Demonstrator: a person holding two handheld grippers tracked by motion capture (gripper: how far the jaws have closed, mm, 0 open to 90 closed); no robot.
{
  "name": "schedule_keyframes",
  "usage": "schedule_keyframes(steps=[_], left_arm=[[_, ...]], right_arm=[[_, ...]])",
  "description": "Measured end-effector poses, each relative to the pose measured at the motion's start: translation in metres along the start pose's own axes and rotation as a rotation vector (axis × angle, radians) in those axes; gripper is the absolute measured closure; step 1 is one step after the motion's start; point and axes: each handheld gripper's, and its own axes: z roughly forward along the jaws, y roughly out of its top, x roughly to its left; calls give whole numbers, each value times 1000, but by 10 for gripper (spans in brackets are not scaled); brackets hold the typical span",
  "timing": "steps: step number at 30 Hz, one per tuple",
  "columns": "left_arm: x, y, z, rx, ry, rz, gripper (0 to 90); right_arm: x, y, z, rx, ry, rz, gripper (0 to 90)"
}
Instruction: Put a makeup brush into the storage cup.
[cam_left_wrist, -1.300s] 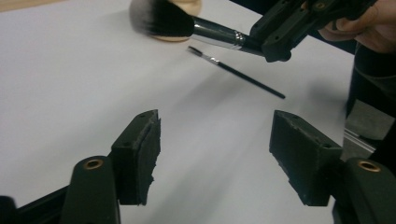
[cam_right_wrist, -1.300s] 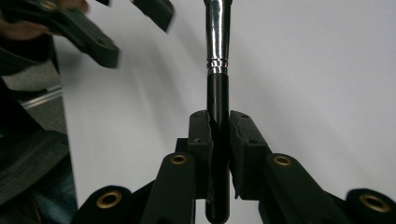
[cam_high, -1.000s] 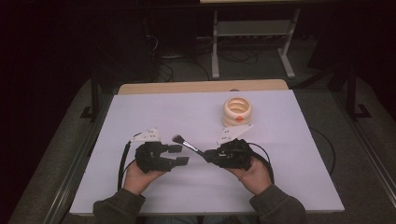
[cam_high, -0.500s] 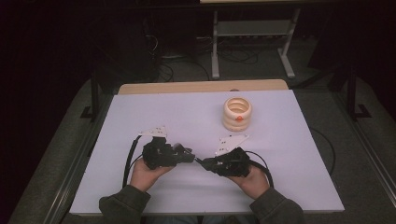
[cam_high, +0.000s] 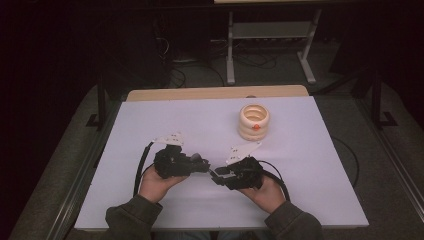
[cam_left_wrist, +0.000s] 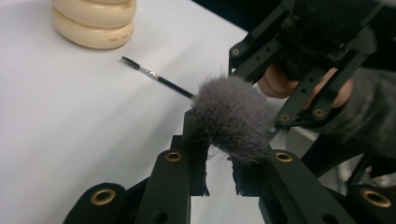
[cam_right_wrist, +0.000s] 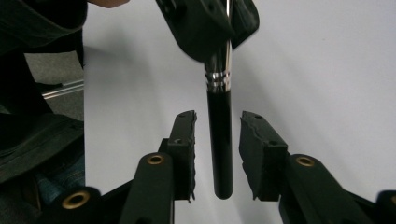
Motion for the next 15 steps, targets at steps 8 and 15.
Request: schedule_keyframes(steps=[8,15], left_arm=[[-9,8,6,35,14,42,772],[-12,7,3,28,33,48,685]], right_arm=[[3,8,3,-10,-23,-23,760],[3,8,5,1,15,-21,782]])
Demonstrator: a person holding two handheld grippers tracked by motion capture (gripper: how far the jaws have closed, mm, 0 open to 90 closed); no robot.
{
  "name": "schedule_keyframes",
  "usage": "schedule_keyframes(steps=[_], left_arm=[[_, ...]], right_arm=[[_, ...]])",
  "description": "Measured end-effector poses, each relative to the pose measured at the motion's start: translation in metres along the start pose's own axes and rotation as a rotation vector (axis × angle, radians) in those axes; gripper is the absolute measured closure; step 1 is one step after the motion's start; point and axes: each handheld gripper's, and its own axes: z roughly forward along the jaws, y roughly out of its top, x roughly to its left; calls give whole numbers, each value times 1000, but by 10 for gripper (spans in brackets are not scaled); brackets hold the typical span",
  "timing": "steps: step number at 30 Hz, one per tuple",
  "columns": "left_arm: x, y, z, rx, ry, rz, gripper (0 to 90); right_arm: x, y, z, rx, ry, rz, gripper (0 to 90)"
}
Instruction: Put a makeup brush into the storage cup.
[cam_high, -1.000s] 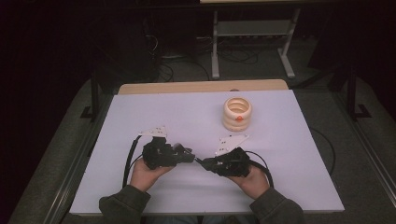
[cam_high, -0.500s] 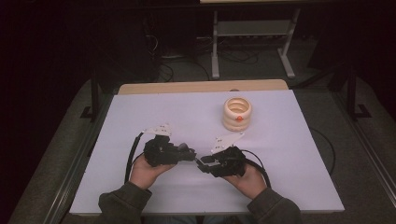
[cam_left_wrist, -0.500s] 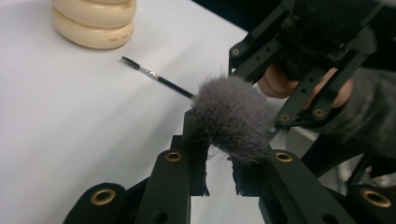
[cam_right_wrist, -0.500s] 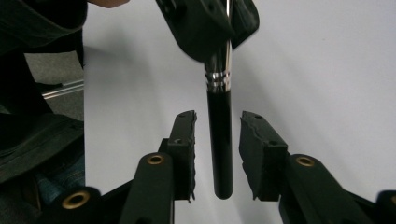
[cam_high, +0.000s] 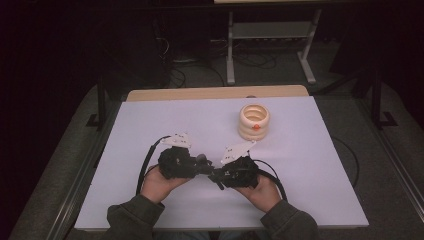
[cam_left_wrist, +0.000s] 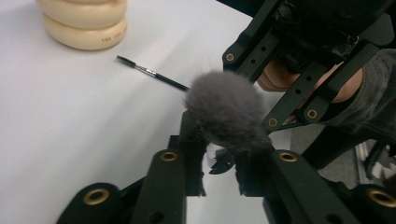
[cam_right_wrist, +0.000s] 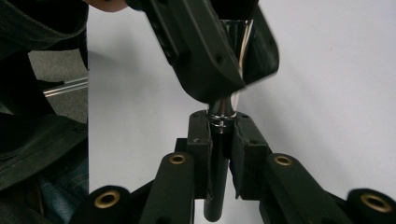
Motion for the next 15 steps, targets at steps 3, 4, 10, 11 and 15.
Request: schedule_keyframes(steps=[3,4,10,11,15], left_arm=[[-1,-1,-4,-11,24,8,616],[-1,-2,-6,-13,28,7,596],[-2,-11,-17,-44,62,21,536],[-2,-14,-18,-48,69,20,531],[0,-24,-21,-49,91,13,515]], right_arm=[[-4,-4,-2,6,0,13,782],[-5,-6,-3,8,0,21,782],[-17,-16,-14,-4,-11,77,782],[-19,-18,-16,-11,-11,86,782],[-27,-23,-23,-16,-25,109,782]])
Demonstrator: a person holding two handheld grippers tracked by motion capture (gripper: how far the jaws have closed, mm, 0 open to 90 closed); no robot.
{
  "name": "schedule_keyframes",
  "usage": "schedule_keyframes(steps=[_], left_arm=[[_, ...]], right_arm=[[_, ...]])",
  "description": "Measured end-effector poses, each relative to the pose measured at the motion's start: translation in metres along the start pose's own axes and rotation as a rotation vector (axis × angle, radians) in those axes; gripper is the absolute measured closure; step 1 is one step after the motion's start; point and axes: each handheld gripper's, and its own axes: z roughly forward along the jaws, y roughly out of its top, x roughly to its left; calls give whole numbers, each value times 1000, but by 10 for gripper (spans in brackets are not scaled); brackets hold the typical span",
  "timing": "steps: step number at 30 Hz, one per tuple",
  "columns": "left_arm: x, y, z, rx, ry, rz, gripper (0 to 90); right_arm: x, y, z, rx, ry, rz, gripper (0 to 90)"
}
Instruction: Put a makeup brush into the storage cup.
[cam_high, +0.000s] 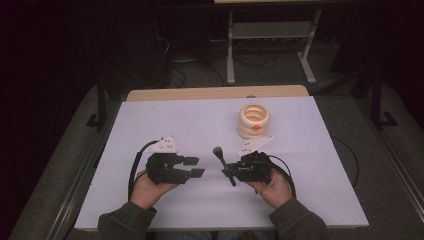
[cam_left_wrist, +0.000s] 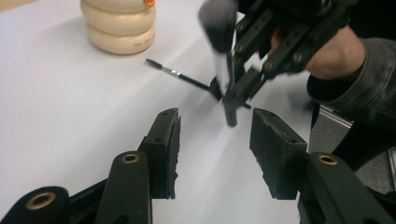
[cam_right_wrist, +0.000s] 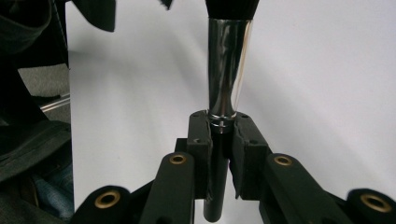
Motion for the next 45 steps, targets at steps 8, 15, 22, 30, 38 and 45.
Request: schedule_keyframes(steps=[8,15,22,30,38,45], left_arm=[[3,-18,-4,-14,35,-8,497],[2,-25,-3,1,72,8,479],[4,-29,-6,4,110,33,460],[6,-34,-6,14,130,39,439],[7,-37,-8,20,157,46,425],[8,-39,-10,13,168,42,411]], right_arm=[[-12,-5,-11,-24,-2,39,782],[-20,-7,-17,-32,-8,52,782],[-27,-7,-26,-51,-16,64,782],[-31,-7,-32,-60,-16,74,782],[-33,-6,-35,-66,-12,68,782],[-35,-5,-41,-72,-9,74,782]])
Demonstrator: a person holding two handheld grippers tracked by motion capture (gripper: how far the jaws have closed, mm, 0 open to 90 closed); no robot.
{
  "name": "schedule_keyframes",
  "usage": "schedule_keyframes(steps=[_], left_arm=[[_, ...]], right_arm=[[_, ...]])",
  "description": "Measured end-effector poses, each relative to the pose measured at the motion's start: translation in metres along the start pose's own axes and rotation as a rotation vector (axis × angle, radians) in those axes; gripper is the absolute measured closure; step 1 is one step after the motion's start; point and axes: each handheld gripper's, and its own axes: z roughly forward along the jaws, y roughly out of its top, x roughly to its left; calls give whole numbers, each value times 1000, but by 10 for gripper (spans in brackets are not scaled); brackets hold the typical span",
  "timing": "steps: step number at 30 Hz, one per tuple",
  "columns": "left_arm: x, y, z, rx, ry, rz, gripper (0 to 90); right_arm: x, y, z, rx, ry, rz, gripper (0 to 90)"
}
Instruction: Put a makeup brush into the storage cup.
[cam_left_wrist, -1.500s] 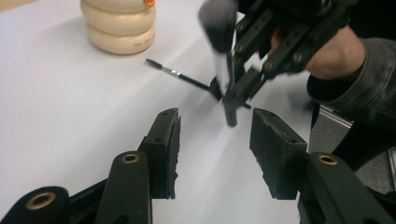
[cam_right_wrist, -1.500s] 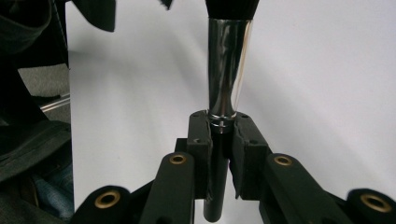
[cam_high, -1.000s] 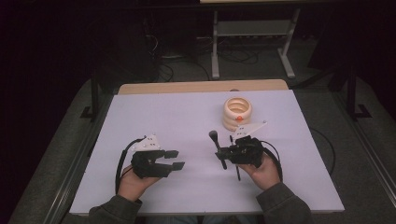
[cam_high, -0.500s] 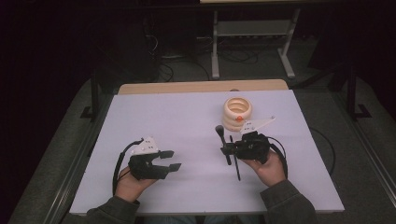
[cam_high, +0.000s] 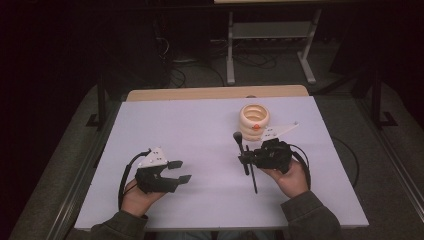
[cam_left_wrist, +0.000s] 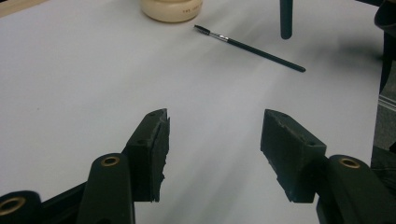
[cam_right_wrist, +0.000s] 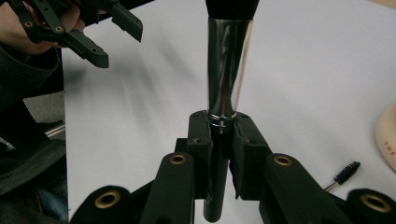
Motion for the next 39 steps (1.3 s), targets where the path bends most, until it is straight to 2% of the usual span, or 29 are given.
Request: schedule_keyframes(steps=[13,16,20,25,27,28,32,39], left_arm=[[3,-3,-1,-3,23,0,393],[3,-3,-1,0,27,9,389],[4,-3,-1,2,27,11,387],[4,-4,-1,11,29,10,385],[4,-4,-2,8,29,21,385],[4,-4,-2,2,29,9,385],[5,-4,-2,-2,31,11,383],[5,-4,-2,-5,24,4,383]], right_arm=[[-5,15,-17,-4,-7,-9,782],[-10,18,-22,-25,1,14,782],[-15,23,-27,-43,-1,15,782],[-23,30,-30,-34,-21,20,783],[-26,35,-35,-49,-26,24,783],[-27,36,-37,-47,-31,27,783],[-31,45,-45,-62,-41,33,783],[-42,55,-49,-73,-56,43,783]])
